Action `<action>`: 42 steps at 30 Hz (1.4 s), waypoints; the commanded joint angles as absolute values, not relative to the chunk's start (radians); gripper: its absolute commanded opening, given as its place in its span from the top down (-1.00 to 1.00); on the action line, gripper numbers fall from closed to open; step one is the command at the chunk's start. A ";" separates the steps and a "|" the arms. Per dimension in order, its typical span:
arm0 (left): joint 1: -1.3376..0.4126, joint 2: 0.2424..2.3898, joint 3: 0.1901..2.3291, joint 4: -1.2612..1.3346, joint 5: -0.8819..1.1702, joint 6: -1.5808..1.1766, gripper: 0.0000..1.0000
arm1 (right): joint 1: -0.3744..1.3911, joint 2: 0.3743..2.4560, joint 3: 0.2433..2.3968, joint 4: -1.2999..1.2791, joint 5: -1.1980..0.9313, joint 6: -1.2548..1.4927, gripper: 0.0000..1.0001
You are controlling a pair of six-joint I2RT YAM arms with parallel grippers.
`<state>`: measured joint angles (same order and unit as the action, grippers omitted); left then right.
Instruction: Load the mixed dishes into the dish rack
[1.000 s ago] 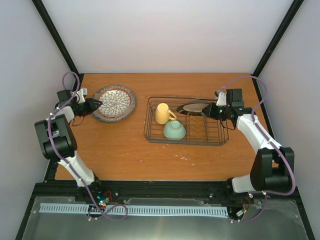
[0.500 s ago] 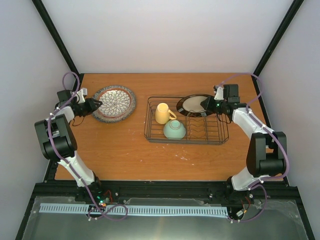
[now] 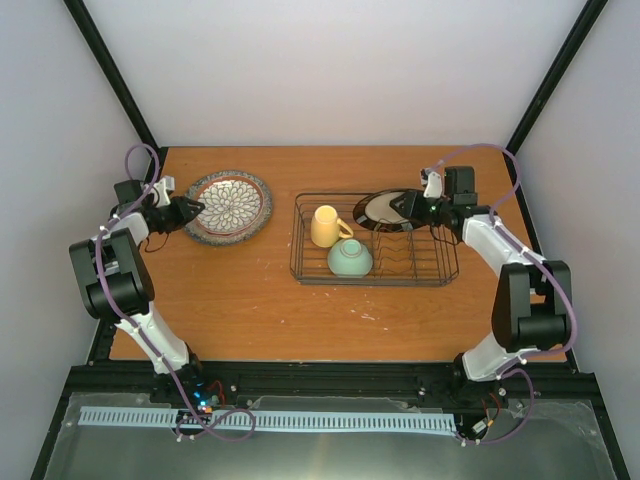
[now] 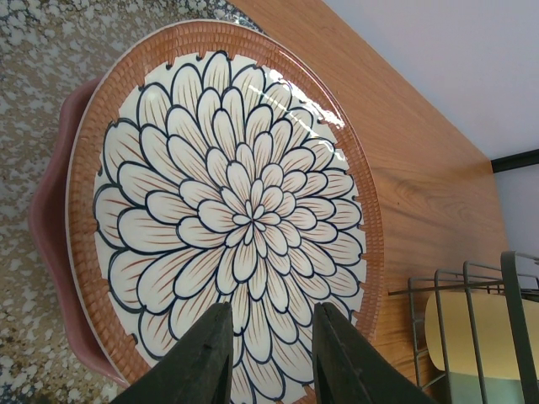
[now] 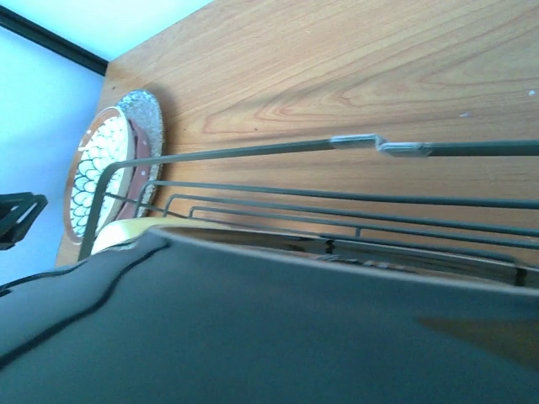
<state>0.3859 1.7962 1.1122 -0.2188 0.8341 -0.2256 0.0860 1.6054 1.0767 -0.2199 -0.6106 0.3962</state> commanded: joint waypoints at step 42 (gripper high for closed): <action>0.415 2.012 1.335 -0.368 0.709 -0.137 0.40 | 0.093 1.131 0.963 -0.380 -0.735 0.229 0.05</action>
<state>0.4076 1.9762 1.2976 -0.3222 0.7731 -0.1833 0.0864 1.1358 0.9600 -0.4000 -0.7197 0.2386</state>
